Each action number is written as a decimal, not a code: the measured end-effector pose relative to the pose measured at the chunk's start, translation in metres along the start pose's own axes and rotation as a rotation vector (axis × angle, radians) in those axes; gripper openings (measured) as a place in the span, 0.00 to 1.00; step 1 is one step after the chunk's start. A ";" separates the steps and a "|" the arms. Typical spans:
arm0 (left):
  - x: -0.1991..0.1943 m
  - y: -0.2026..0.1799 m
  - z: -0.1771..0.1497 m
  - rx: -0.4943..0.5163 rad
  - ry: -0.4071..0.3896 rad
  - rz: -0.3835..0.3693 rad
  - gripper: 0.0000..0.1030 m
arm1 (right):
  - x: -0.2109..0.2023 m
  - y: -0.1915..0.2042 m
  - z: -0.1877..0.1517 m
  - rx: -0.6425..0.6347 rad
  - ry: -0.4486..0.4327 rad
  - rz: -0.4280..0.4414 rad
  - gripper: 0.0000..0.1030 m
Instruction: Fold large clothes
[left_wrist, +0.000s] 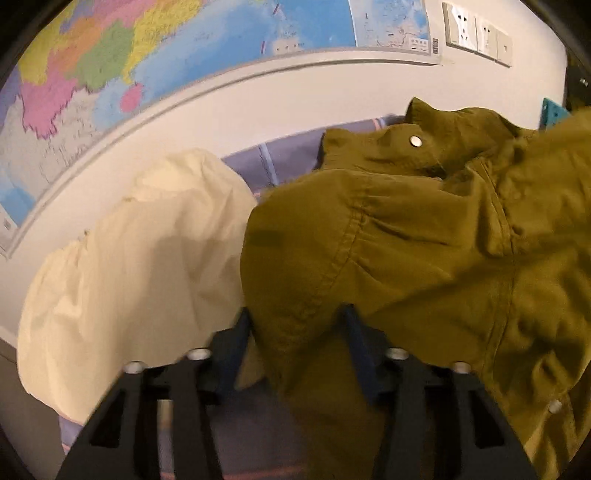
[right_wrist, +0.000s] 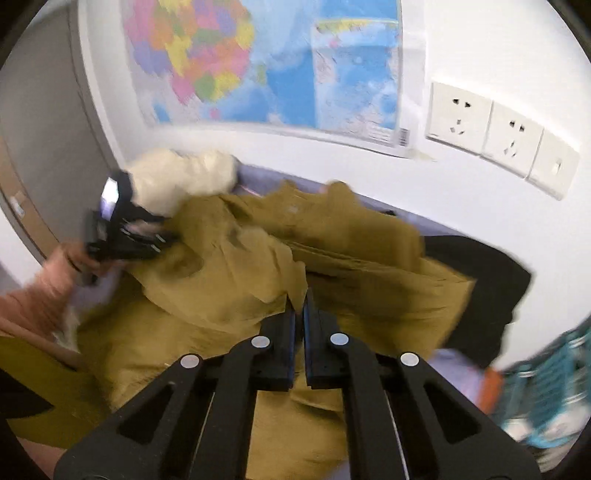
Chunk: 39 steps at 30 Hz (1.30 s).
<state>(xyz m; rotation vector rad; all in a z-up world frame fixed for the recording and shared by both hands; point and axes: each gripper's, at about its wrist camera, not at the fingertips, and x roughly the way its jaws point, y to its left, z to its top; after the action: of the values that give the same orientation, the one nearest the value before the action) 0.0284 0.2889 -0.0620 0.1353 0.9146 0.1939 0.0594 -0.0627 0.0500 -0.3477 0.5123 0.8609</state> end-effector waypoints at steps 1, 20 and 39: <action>0.001 0.000 0.001 -0.017 0.001 -0.003 0.36 | 0.006 -0.008 0.004 0.013 0.022 -0.025 0.12; -0.013 0.009 -0.005 -0.042 -0.013 -0.025 0.63 | 0.050 -0.061 -0.106 0.358 -0.093 0.121 0.29; -0.029 0.018 -0.012 -0.199 -0.108 0.121 0.36 | 0.068 -0.099 -0.068 0.386 0.032 -0.159 0.46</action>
<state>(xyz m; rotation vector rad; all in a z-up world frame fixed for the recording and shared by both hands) -0.0003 0.2998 -0.0428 0.0165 0.7752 0.3847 0.1544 -0.1135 -0.0357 -0.0468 0.6577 0.5872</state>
